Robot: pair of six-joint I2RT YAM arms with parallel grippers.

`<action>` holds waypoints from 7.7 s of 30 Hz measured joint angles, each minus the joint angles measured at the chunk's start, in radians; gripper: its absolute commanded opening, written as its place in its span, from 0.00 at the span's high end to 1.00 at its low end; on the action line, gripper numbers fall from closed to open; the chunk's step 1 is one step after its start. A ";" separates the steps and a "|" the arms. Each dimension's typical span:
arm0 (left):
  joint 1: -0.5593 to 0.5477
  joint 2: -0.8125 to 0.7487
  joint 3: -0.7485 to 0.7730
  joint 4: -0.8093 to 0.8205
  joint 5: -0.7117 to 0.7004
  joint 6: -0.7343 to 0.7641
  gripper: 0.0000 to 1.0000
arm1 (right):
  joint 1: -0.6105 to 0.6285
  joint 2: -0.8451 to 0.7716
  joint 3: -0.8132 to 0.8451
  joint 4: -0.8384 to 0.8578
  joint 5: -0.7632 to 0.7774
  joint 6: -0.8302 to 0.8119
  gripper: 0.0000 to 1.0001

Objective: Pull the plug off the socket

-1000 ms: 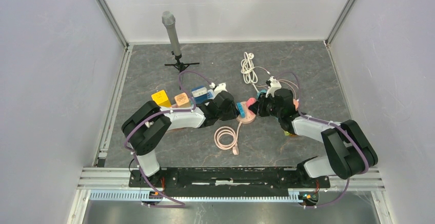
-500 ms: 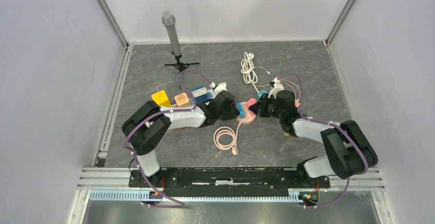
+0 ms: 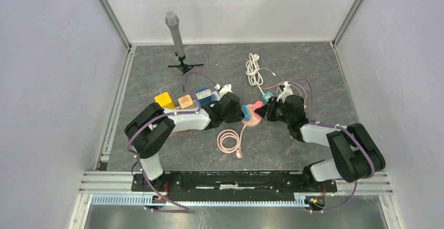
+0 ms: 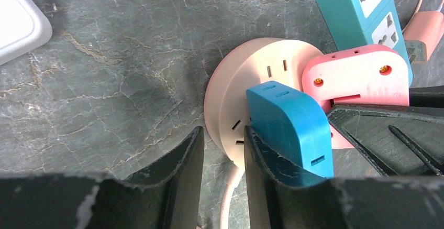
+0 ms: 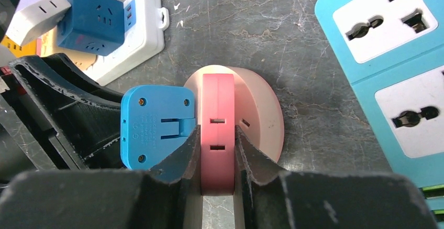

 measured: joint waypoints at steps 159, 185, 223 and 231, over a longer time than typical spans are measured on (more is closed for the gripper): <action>0.047 0.036 0.126 -0.178 0.093 0.074 0.53 | 0.268 -0.163 0.293 -0.618 0.566 -0.402 0.99; 0.049 -0.295 0.126 -0.505 0.123 0.216 0.35 | 0.265 -0.296 0.112 -0.874 0.566 -0.257 0.34; 0.049 -0.280 0.145 -0.314 0.051 0.231 0.41 | 0.265 -0.015 0.307 -0.446 0.329 -0.355 0.59; 0.049 -0.150 0.146 -0.315 0.062 0.181 0.46 | 0.265 -0.060 0.249 -0.394 0.358 -0.285 0.77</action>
